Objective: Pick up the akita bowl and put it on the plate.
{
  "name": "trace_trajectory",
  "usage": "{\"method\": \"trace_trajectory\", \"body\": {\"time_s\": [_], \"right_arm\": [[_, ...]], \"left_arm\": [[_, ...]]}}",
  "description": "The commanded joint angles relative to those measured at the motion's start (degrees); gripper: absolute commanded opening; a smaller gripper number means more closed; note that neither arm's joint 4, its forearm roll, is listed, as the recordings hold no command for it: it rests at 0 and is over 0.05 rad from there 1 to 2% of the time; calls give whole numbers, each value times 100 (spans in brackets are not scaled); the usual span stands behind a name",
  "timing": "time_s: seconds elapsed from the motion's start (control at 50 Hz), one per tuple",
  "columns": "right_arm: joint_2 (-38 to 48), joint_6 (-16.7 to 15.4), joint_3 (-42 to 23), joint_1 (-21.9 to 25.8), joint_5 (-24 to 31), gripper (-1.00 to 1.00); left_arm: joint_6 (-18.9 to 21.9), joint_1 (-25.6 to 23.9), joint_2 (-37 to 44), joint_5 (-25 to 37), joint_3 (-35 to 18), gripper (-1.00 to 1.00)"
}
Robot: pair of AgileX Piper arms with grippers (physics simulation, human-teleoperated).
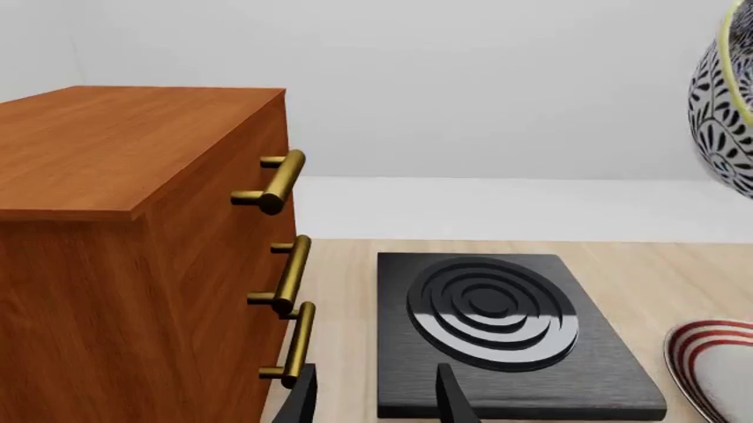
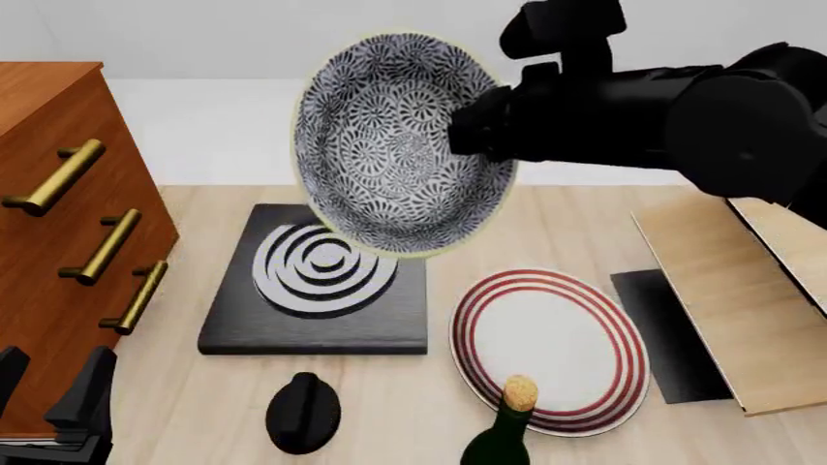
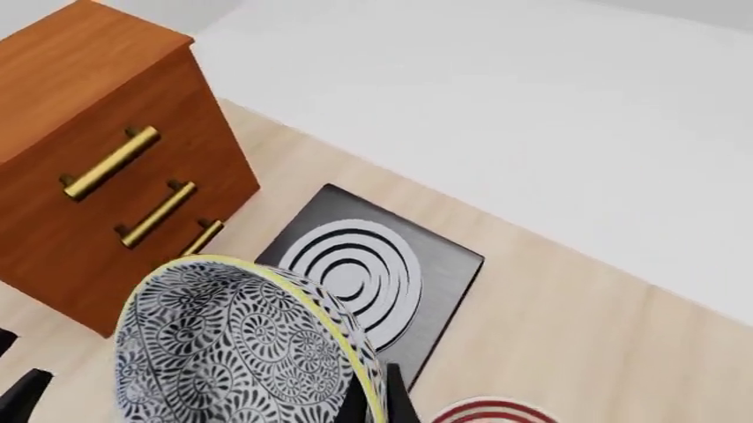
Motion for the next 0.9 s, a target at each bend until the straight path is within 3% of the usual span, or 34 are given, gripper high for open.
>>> {"method": "trace_trajectory", "body": {"time_s": [0.02, 0.66, 0.9], "right_arm": [[-174, 67, 335, -448, -140, -100], [-426, 162, 1542, -1627, -738, -100], [-435, 278, 2005, -1820, -996, -100]], "left_arm": [[0, 1, -10, 12, -3, 100], [-6, 2, 26, -21, 0, 100], [-7, 2, 24, -20, 2, 100]]}}
